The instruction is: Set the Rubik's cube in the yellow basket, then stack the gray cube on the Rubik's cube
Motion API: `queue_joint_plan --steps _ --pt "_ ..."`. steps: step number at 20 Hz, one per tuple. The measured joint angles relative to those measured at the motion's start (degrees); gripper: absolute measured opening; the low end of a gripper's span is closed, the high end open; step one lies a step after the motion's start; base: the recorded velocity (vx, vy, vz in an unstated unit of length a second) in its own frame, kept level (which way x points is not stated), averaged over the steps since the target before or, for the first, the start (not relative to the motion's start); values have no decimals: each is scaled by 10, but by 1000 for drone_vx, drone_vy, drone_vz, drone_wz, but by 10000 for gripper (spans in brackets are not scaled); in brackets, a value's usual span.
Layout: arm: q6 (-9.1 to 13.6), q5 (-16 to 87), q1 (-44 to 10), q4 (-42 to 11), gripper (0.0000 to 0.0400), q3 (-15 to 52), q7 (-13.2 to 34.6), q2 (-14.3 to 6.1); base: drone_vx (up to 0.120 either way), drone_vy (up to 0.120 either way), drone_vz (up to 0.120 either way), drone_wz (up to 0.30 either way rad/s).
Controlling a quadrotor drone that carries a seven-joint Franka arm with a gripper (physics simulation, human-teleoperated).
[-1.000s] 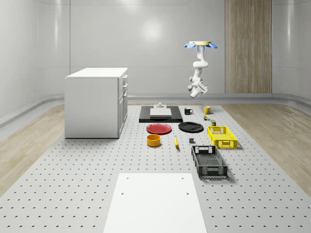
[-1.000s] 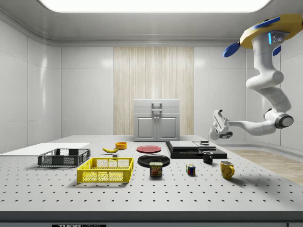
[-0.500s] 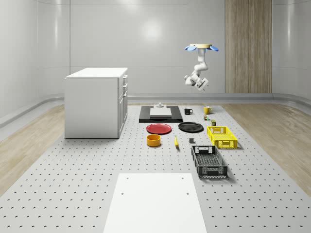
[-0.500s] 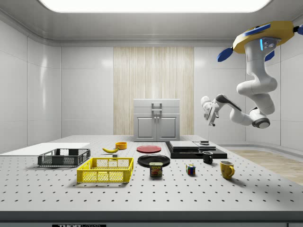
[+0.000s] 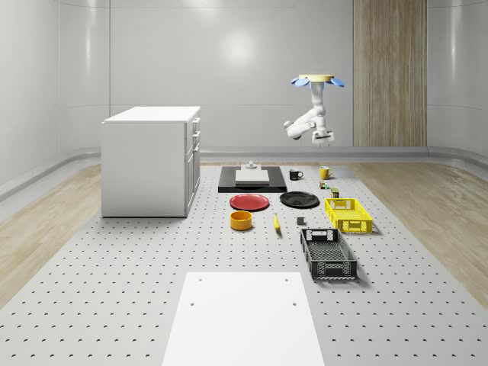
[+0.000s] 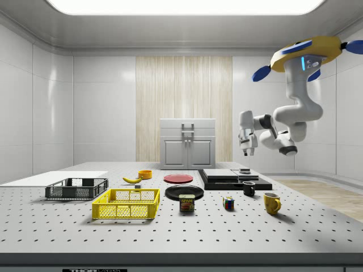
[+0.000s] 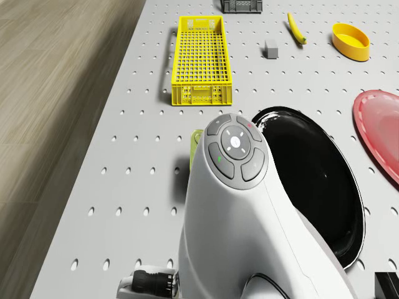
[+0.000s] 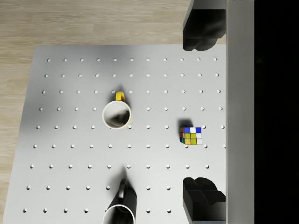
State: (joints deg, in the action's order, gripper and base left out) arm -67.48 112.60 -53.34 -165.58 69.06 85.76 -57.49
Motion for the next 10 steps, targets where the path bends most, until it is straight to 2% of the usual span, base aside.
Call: queue_joint_plan --steps 1,6,8,10 --pt "3 4 -10 -1 400 5 7 -5 120 0 -80 0" --pt "7 10 -42 -3 400 21 29 -25 120 0 0 0" --pt "5 10 -50 -4 400 26 35 -33 20 -120 0 0" --pt "2 8 -56 -3 400 30 39 -40 0 -20 -80 0"
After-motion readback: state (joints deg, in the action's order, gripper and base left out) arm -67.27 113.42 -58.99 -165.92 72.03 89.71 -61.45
